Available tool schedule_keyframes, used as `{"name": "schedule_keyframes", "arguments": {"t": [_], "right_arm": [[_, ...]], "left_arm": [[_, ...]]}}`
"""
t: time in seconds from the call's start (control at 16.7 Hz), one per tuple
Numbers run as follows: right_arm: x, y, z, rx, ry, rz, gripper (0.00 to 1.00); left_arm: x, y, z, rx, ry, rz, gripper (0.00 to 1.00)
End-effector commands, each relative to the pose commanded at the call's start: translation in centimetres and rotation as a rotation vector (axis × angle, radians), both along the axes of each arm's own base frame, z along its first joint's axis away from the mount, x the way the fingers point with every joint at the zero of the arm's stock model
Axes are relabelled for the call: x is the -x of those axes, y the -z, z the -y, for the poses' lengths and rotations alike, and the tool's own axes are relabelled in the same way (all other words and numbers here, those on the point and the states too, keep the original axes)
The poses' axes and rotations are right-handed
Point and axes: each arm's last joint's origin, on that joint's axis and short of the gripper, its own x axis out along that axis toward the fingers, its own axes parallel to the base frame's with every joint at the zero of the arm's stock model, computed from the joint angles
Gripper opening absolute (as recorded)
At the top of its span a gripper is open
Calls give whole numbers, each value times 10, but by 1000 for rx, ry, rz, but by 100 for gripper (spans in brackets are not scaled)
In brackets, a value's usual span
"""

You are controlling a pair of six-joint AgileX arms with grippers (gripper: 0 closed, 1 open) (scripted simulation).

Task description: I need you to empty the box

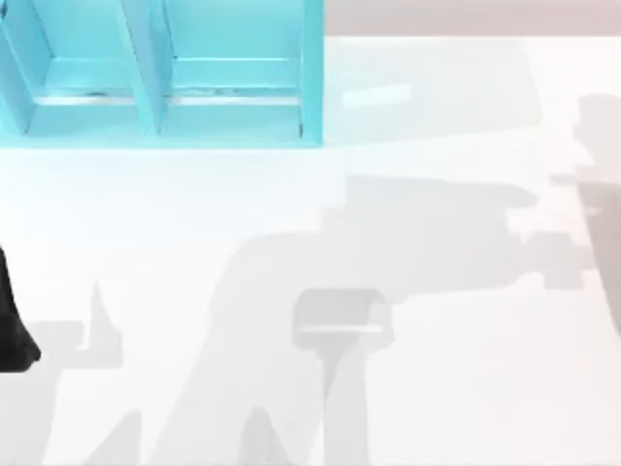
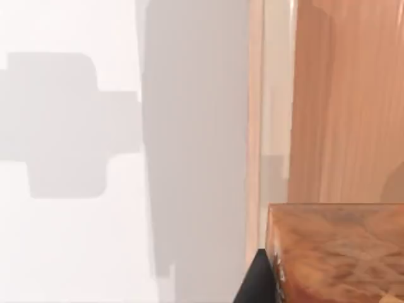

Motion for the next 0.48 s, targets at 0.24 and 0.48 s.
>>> {"name": "schedule_keyframes", "arguments": {"t": [0.24,0.48], "right_arm": [[-38,32,-110,-3,-9,6,0],[-44,60,-175,3,-13,-11,0]], "left_arm": [[0,0,0,0,0,0,100],[0,0,0,0,0,0,100]]}}
